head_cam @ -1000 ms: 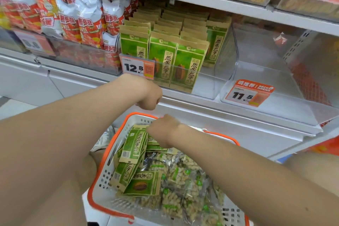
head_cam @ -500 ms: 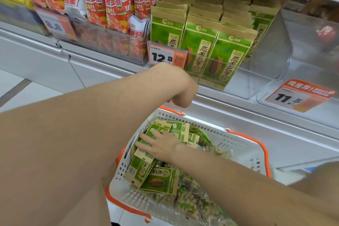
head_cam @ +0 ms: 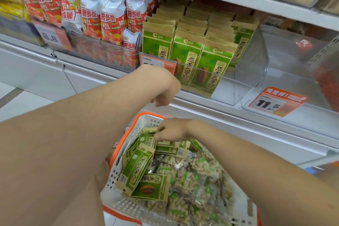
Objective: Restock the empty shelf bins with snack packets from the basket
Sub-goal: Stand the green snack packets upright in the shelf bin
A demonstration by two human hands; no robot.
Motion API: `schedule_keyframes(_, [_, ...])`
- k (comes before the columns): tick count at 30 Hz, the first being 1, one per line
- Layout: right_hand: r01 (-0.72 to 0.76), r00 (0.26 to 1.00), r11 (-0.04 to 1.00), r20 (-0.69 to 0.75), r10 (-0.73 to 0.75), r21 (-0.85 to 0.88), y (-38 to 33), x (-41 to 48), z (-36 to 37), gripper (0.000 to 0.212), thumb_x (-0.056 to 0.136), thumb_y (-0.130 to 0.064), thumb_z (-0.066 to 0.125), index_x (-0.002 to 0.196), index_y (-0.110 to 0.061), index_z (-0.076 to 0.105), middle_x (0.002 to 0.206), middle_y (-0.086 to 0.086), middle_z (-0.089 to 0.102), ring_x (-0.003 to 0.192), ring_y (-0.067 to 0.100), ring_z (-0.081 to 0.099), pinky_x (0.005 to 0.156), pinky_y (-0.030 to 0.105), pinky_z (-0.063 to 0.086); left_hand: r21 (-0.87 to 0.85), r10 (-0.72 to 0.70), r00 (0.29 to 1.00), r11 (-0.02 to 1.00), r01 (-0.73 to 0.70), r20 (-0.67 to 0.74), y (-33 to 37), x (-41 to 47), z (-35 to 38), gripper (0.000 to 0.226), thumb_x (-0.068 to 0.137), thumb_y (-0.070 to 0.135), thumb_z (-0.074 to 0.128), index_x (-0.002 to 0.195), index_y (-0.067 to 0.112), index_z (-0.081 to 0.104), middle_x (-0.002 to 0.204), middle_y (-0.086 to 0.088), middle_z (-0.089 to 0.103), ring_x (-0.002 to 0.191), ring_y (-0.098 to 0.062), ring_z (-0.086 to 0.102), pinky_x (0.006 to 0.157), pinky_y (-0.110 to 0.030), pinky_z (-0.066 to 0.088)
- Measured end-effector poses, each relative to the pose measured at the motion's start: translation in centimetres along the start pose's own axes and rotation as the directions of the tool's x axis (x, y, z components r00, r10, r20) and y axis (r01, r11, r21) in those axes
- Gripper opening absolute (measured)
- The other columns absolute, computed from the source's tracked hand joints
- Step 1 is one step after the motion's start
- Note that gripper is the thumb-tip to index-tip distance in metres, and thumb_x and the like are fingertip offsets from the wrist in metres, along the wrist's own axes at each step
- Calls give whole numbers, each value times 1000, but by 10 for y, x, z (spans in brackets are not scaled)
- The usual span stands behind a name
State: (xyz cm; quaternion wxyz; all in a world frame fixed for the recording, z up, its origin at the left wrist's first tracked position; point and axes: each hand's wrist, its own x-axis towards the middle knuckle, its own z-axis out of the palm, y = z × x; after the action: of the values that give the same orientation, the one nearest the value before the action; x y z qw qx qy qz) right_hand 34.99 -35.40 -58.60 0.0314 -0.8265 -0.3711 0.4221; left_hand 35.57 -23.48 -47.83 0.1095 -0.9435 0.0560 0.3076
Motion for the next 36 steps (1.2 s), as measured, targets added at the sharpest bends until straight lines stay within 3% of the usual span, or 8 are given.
schedule_keyframes(4, [-120,993,989,25,119,88,6,-46,-45,43,77,-26,68,113,-3,64,104,15,75,87,33,77,76,58,64,13,14,995,1000,-15,94,1,-21,-8,66,74,43,92,132,25,65,121,4,72,108,-22,69,97,-43,57])
schedule_keyframes(9, [2,990,990,-139,17,140,4,-100,-77,23,92,-30,78,110,-17,71,99,2,78,84,18,78,78,37,65,-136,51,996,990,-40,76,9,-28,-14,90,58,71,91,130,24,64,115,5,71,104,-19,69,97,-42,57])
schedule_keyframes(13, [16,919,998,-394,7,57,2,-138,-99,30,84,-48,83,90,-19,81,85,-4,78,82,14,74,74,36,62,-280,72,995,956,-88,-68,16,-36,-18,70,65,76,83,106,22,67,96,6,69,90,-19,66,79,-36,53])
schedule_keyframes(18, [105,713,931,-679,174,349,18,-181,-127,29,73,-43,94,89,-22,82,85,-7,76,78,8,73,64,27,63,-553,48,960,809,-198,-274,22,-45,-28,45,78,69,78,83,25,72,78,8,73,76,-15,69,64,-29,50])
schedule_keyframes(24, [21,666,893,-672,323,450,54,-209,-141,39,88,-51,79,97,-13,79,85,2,80,79,20,78,72,40,66,-826,22,927,447,-344,-375,44,-51,-45,36,90,51,76,106,19,76,92,0,81,87,-18,79,86,-43,65])
schedule_keyframes(29, [83,604,949,-773,195,305,49,-208,-129,48,89,-51,78,83,-4,75,71,9,74,60,20,72,55,38,61,-803,-36,865,394,-447,-500,68,-53,-57,35,78,46,90,102,24,78,91,5,80,85,-11,77,87,-40,63])
schedule_keyframes(33, [37,509,980,-847,152,198,40,-201,-124,51,96,-50,69,62,-14,61,57,-1,56,57,15,52,50,32,35,-785,-123,800,325,-527,-587,85,-51,-58,34,74,41,92,102,31,75,89,7,80,86,-13,76,86,-42,63])
schedule_keyframes(36, [173,489,922,-843,224,345,42,-205,-130,41,99,-39,67,65,-16,71,61,-1,65,64,17,60,59,33,48,-772,-279,722,286,-568,-634,91,-44,-61,36,70,40,92,97,26,74,84,6,78,78,-12,74,76,-40,61])
